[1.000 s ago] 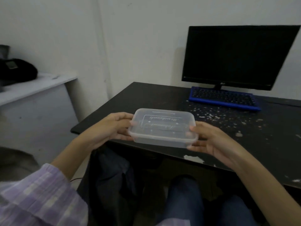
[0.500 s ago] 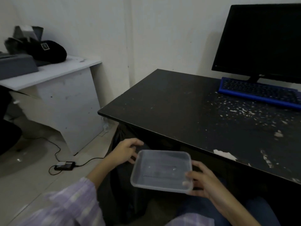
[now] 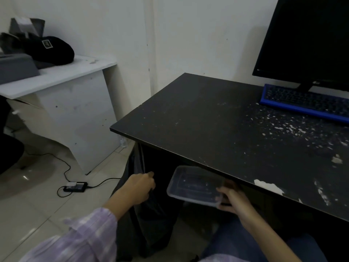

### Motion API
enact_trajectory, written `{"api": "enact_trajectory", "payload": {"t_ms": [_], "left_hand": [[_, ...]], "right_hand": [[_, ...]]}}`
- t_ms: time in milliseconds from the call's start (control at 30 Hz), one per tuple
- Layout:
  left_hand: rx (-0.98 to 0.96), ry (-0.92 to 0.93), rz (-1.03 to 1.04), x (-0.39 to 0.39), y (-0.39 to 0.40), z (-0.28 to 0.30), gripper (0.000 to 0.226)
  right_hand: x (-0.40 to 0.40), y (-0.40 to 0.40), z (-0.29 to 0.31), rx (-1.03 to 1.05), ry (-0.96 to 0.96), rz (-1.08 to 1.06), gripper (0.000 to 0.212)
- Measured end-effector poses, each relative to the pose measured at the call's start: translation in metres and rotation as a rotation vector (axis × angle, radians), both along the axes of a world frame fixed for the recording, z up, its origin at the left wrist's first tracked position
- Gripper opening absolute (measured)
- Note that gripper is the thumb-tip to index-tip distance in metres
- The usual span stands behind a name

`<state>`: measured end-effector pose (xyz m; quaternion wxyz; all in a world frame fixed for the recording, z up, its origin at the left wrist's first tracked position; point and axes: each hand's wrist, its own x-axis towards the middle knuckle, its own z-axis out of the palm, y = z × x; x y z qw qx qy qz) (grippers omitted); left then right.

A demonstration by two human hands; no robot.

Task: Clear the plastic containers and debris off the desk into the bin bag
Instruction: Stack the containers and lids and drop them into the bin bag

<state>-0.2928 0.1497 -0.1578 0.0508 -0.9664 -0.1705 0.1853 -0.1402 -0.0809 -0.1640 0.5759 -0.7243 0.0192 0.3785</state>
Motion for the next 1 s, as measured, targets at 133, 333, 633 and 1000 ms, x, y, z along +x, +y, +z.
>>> {"api": "enact_trajectory", "payload": {"t_ms": [133,333,633,1000], "left_hand": [[-0.037,-0.017,0.039,-0.020,0.010,0.001,0.031],[-0.125,-0.076,0.042,-0.031,0.021,0.002,0.037],[-0.186,-0.129,0.053,-0.027,0.018,0.009,0.036],[-0.172,-0.482,0.073,-0.011,-0.008,0.019,0.032]], "right_hand": [[-0.009,0.053,-0.005,-0.014,-0.006,0.114,0.005],[-0.033,0.125,-0.019,-0.031,-0.209,0.348,0.049],[-0.040,0.132,-0.019,-0.128,-0.315,0.639,0.042],[-0.040,0.090,0.009,-0.087,-0.603,0.612,0.037]]}}
